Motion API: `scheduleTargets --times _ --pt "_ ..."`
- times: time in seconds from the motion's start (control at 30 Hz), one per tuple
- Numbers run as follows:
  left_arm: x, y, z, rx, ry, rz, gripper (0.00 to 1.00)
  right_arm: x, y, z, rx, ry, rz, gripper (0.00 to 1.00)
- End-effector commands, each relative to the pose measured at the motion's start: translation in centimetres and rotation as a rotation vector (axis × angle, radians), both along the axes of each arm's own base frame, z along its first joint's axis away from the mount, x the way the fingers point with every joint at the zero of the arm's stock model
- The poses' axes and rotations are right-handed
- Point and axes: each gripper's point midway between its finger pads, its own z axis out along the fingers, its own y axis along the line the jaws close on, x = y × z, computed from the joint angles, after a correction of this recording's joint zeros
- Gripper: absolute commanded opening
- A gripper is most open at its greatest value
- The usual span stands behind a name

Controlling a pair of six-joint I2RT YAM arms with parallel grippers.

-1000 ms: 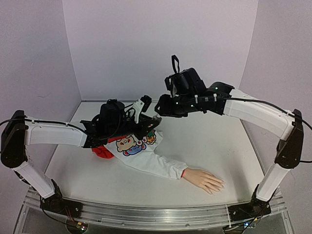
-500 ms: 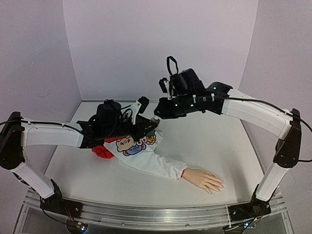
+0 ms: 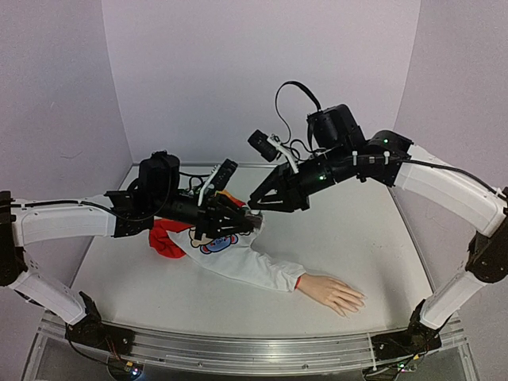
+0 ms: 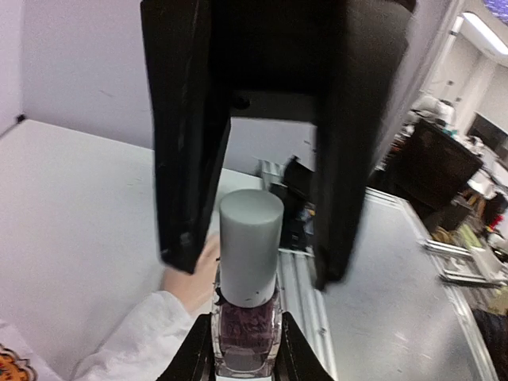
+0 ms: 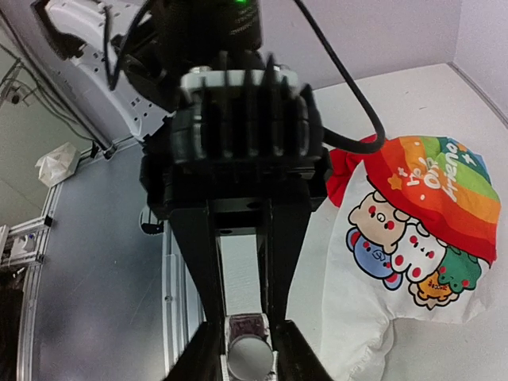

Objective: Paint the nails

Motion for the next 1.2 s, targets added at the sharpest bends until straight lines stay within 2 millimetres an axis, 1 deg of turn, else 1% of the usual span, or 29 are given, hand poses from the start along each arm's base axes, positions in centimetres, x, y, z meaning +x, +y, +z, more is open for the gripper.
scheduleTargets --times 0.0,0.03,0.1,0.13,0.2,0.27,0.3,0.43,0.57,0.73,0.83,0.9,1.0,1.07,1.17 --pt "5.7 0.9 3.8 -0.047 -0.207 0.374 0.0 3.9 0.2 1.6 0.026 -0.052 -0.286 0.52" --pt "7.1 1.2 3.4 -0.027 -0.219 0.455 0.0 6.0 -0.5 1.6 0.023 -0.036 -0.441 0.6" --pt "10.0 1.8 2.4 0.038 -0.245 0.606 0.0 9.1 -2.2 2.0 0.036 -0.005 -0.686 0.67" --pt "11.1 2.1 2.0 0.066 -0.257 0.665 0.0 9.9 -2.6 2.1 0.052 0.021 -0.759 0.71" --pt "12.3 2.2 1.1 0.106 -0.261 0.718 0.0 10.8 -2.8 2.1 0.08 0.076 -0.851 0.75" --pt "13.0 2.1 0.7 0.122 -0.262 0.743 0.0 11.5 -2.6 1.8 0.095 0.116 -0.903 0.75" --pt "13.1 2.0 0.6 0.124 -0.263 0.747 0.0 11.7 -2.1 1.7 0.098 0.132 -0.909 0.73" --pt "13.4 1.8 0.9 0.106 -0.269 0.762 0.0 12.3 -0.2 0.5 0.087 0.163 -0.929 0.63" --pt "13.8 1.8 0.6 0.115 -0.255 0.782 0.0 12.7 0.5 0.2 0.078 0.145 -0.955 0.57" --pt "13.7 1.5 0.5 0.112 -0.248 0.77 0.0 12.8 1.4 -0.6 0.055 0.148 -0.936 0.45" --pt "13.6 1.1 0.3 0.118 -0.24 0.751 0.0 12.8 1.8 -0.8 0.047 0.142 -0.92 0.39" --pt "13.3 0.9 0.3 0.114 -0.235 0.733 0.0 12.7 2.1 -0.9 0.04 0.131 -0.897 0.33" --pt "12.5 0.8 0.7 0.095 -0.23 0.695 0.0 11.9 2.8 -0.9 0.028 0.123 -0.82 0.3" --pt "11.6 0.8 1.2 0.073 -0.23 0.653 0.0 11.3 3.2 -0.9 0.02 0.112 -0.767 0.25" --pt "10.2 0.9 2.2 0.029 -0.222 0.602 0.0 10.3 3.3 -1.0 0.007 0.092 -0.695 0.2"
